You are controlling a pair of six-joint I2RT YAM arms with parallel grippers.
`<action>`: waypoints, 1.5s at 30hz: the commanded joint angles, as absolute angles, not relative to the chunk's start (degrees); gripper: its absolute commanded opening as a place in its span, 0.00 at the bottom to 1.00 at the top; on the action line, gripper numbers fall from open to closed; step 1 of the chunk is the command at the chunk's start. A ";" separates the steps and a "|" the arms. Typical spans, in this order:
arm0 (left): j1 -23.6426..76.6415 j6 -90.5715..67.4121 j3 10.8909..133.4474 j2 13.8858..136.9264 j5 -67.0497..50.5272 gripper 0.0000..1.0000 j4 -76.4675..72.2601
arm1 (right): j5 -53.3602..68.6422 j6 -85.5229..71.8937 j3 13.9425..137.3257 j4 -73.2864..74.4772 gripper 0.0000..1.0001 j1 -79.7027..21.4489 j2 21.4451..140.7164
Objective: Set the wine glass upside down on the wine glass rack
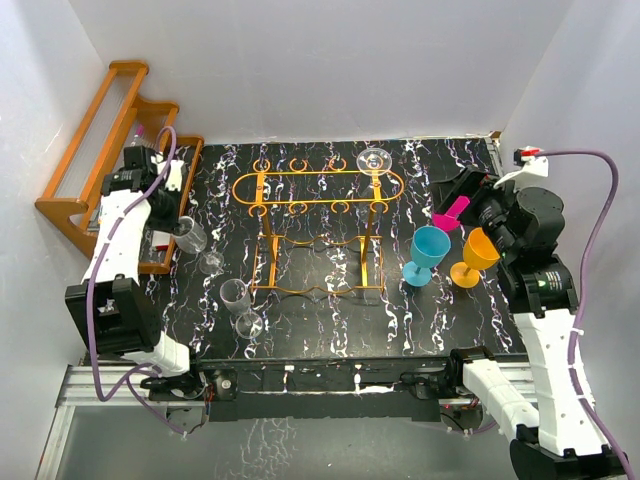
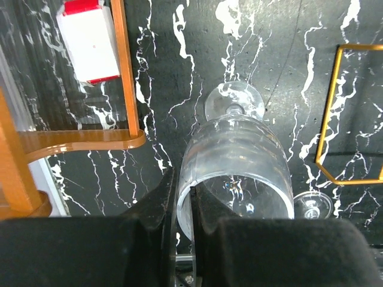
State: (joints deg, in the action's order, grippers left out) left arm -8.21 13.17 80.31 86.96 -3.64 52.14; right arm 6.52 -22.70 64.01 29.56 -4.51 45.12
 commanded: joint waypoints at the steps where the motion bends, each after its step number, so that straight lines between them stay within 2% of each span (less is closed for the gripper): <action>1: -8.22 13.98 90.36 85.62 -5.85 0.00 56.74 | 3.86 -22.29 68.60 27.95 0.98 -4.87 44.99; 8: -4.82 16.17 110.95 84.73 -1.85 0.00 57.99 | -9.85 -20.74 76.14 29.66 0.98 -4.93 44.68; 13: -3.35 16.84 123.53 85.02 -1.38 0.00 49.69 | -7.37 -21.72 84.49 27.93 0.99 -5.21 48.24; 15: -3.04 15.80 119.46 80.22 -3.61 0.00 37.92 | -0.69 -24.03 88.78 25.88 0.99 -5.22 50.43; 20: -2.15 11.84 95.16 65.19 -12.98 0.00 -3.63 | 17.65 -34.82 94.30 15.37 0.95 -5.35 56.25; 24: -2.16 5.15 76.18 57.45 -19.82 0.00 -38.65 | 27.33 -50.37 86.13 -8.69 0.90 -5.44 58.61; 26: -2.18 0.89 70.90 56.22 -21.50 0.00 -53.03 | 29.68 -60.10 83.58 -20.49 0.82 -5.77 61.60; 29: -2.04 -2.83 67.60 55.38 -21.96 0.00 -60.68 | 27.97 -60.25 88.54 -22.73 0.74 -12.73 68.70; 32: -2.09 -2.65 64.75 54.22 -22.00 0.00 -66.21 | 18.62 -50.24 96.47 -17.22 0.75 -26.04 74.89; 35: -2.09 -2.03 61.67 52.77 -21.24 0.00 -70.61 | 16.08 -51.45 101.08 -19.38 0.75 -31.91 81.79; 45: -2.08 -4.36 56.86 50.01 -17.52 0.00 -71.88 | 3.48 -47.02 99.43 -38.11 0.74 -48.59 89.93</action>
State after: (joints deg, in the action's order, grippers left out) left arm -2.13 -1.39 56.99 51.59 -20.12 -66.67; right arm 9.80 -50.26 98.74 -22.57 -44.18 89.65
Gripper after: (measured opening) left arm 0.057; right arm 0.741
